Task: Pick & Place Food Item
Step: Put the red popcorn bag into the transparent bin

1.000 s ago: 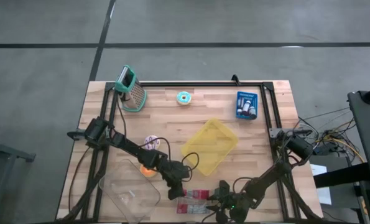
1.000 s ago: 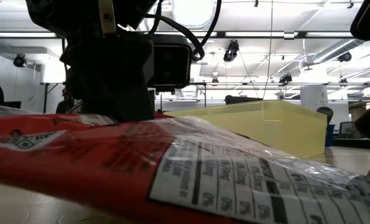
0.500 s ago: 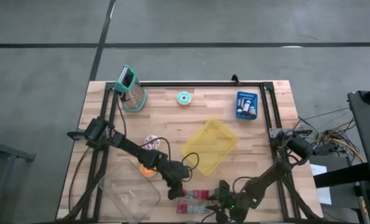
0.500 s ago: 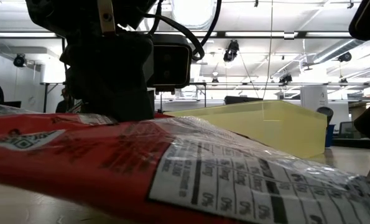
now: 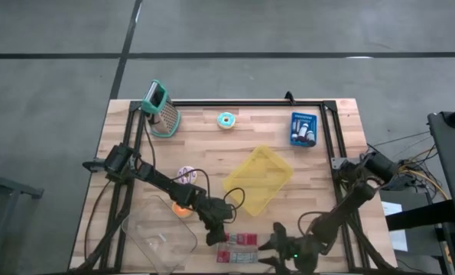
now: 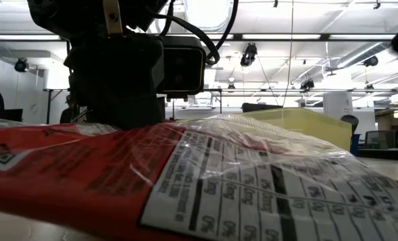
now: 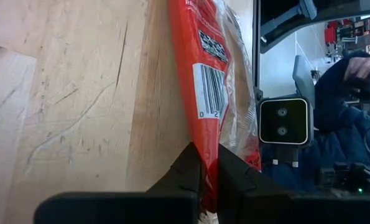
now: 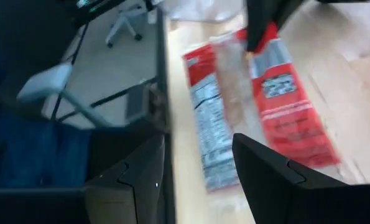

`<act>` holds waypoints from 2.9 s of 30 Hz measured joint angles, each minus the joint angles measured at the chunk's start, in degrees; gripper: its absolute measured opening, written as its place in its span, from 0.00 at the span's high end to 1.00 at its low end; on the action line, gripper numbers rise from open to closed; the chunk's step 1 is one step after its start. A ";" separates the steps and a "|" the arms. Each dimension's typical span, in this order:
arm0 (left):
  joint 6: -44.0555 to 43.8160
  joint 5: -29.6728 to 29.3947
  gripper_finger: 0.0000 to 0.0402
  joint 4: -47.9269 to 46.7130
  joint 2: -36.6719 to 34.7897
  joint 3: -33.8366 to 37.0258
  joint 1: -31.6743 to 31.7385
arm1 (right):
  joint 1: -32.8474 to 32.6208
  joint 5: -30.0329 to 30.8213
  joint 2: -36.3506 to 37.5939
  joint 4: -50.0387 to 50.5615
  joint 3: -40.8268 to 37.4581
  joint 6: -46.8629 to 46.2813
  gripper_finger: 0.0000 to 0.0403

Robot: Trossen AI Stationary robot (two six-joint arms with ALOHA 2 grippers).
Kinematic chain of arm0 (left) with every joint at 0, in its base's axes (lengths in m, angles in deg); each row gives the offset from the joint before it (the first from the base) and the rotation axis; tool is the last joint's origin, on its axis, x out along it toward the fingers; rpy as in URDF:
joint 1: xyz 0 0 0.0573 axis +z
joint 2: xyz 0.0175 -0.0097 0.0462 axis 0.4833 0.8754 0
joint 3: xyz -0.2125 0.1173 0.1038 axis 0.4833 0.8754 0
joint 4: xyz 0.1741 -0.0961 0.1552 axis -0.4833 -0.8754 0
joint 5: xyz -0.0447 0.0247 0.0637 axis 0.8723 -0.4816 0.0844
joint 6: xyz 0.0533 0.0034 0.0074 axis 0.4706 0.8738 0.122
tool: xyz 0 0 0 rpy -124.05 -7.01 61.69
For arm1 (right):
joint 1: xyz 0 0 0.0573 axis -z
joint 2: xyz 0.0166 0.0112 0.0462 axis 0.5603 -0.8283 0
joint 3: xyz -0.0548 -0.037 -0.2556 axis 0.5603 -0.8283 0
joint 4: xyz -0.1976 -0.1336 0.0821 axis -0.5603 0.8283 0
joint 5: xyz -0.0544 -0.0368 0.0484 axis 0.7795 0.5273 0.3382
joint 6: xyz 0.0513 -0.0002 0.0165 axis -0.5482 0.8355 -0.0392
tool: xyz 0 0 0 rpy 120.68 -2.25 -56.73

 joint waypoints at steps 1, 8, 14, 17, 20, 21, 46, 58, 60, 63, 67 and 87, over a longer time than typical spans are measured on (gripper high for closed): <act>0.00 0.00 0.95 0.01 -0.01 0.00 0.00 | -0.64 0.04 0.49 0.63 0.00 1.17 0.54; 0.00 0.22 0.94 -0.47 -1.85 0.04 1.23 | -4.86 6.73 1.51 4.38 -0.04 3.66 0.54; 0.60 0.09 0.94 -2.36 -7.23 0.04 3.32 | -6.02 8.36 1.53 4.85 -0.04 2.79 0.54; 0.73 -0.05 0.94 -5.51 -11.03 0.04 4.17 | -5.87 8.48 1.53 4.88 -0.04 2.75 0.54; 1.74 -0.29 0.94 -10.32 -15.20 0.02 4.75 | -5.89 8.61 1.53 4.88 -0.04 2.61 0.54; 2.16 -0.28 0.94 -11.83 -16.57 0.02 4.93 | -5.93 8.59 1.53 4.88 -0.04 2.58 0.54; -16.78 6.72 0.94 -65.90 -51.26 0.02 3.68 | -5.90 7.83 1.60 8.52 -0.76 2.62 0.54; -27.06 6.90 0.94 -70.36 -61.40 0.02 2.77 | -5.89 7.85 1.60 9.17 -1.07 3.11 0.54; -27.20 6.09 0.94 -73.54 -61.24 0.02 2.04 | -5.89 7.85 1.60 9.14 -1.07 3.06 0.54; -27.43 5.62 0.94 -77.97 -59.94 0.44 1.07 | -5.89 7.85 1.60 9.12 -1.07 3.06 0.54; -27.62 6.14 0.94 -77.93 -58.08 3.10 0.32 | -5.89 7.87 1.60 9.12 -1.07 3.04 0.54; -24.87 19.89 0.94 -66.73 -49.66 13.72 -1.57 | -5.76 7.91 1.60 8.69 -1.05 3.04 0.54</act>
